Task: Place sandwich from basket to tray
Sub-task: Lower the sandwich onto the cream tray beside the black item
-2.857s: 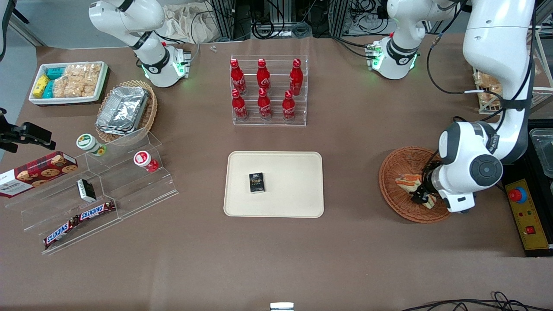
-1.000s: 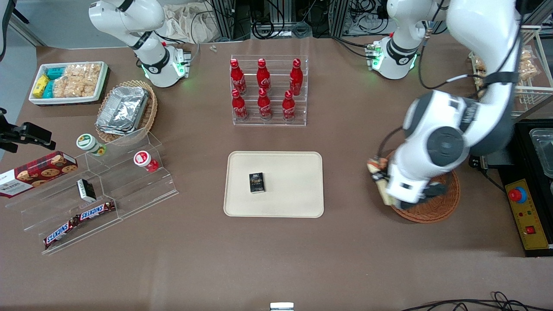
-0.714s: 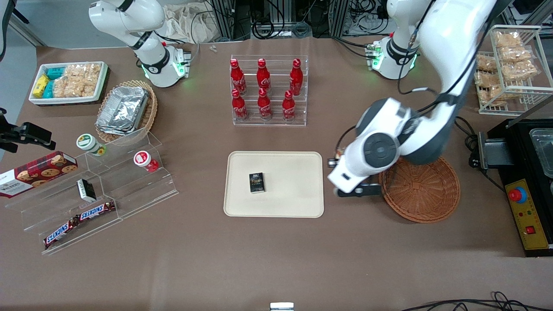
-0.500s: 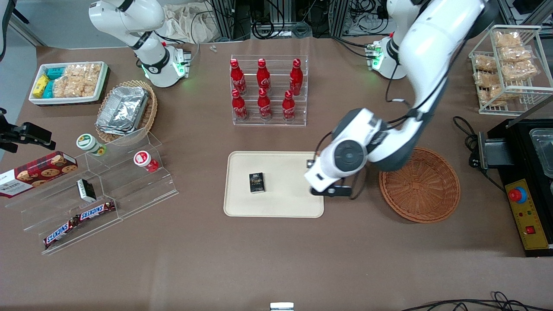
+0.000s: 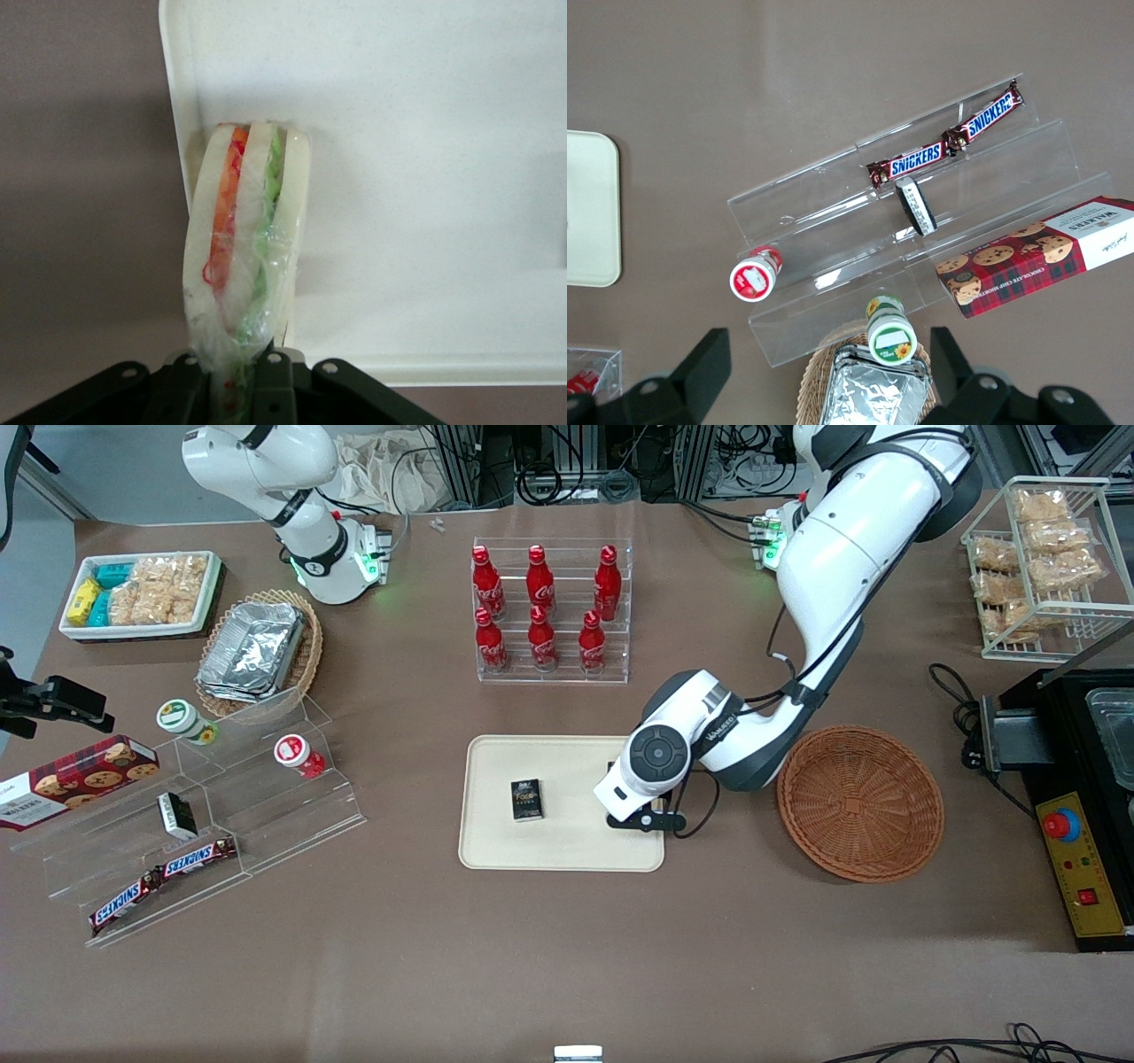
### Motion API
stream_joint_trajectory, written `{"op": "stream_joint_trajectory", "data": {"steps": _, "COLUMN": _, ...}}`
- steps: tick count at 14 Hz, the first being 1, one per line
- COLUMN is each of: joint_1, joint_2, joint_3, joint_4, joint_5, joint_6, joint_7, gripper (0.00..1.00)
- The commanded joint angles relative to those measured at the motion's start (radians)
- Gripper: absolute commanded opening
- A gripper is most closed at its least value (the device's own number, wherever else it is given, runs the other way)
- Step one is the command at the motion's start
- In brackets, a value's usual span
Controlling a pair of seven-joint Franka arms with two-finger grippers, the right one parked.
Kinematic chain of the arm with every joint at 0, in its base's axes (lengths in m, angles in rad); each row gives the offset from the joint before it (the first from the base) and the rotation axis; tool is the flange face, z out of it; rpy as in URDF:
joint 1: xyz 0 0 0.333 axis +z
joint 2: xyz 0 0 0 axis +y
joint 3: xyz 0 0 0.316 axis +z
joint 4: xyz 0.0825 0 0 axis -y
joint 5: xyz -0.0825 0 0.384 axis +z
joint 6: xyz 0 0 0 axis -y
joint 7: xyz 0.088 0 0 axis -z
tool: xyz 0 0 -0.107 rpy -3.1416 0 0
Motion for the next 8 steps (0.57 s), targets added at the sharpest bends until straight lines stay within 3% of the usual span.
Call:
{"op": "stream_joint_trajectory", "data": {"steps": 1, "joint_1": -0.008, "joint_2": 0.017, "joint_3": -0.003, "joint_4": 0.034, "joint_5": 0.025, "joint_6": 0.034, "joint_7": -0.062, "gripper": 0.06}}
{"op": "stream_joint_trajectory", "data": {"steps": 3, "joint_1": -0.008, "joint_2": 0.034, "joint_3": -0.003, "joint_4": 0.043, "joint_5": 0.025, "joint_6": 0.069, "joint_7": -0.111, "gripper": 0.13}}
{"op": "stream_joint_trajectory", "data": {"steps": 4, "joint_1": -0.009, "joint_2": 0.043, "joint_3": -0.003, "joint_4": 0.055, "joint_5": 0.025, "joint_6": 0.07, "joint_7": -0.13, "gripper": 0.25}}
{"op": "stream_joint_trajectory", "data": {"steps": 6, "joint_1": -0.009, "joint_2": 0.051, "joint_3": -0.003, "joint_4": 0.065, "joint_5": 0.025, "joint_6": 0.07, "joint_7": -0.152, "gripper": 0.95}}
{"op": "stream_joint_trajectory", "data": {"steps": 8, "joint_1": -0.003, "joint_2": 0.048, "joint_3": -0.003, "joint_4": 0.065, "joint_5": 0.025, "joint_6": 0.066, "joint_7": -0.15, "gripper": 0.99}}
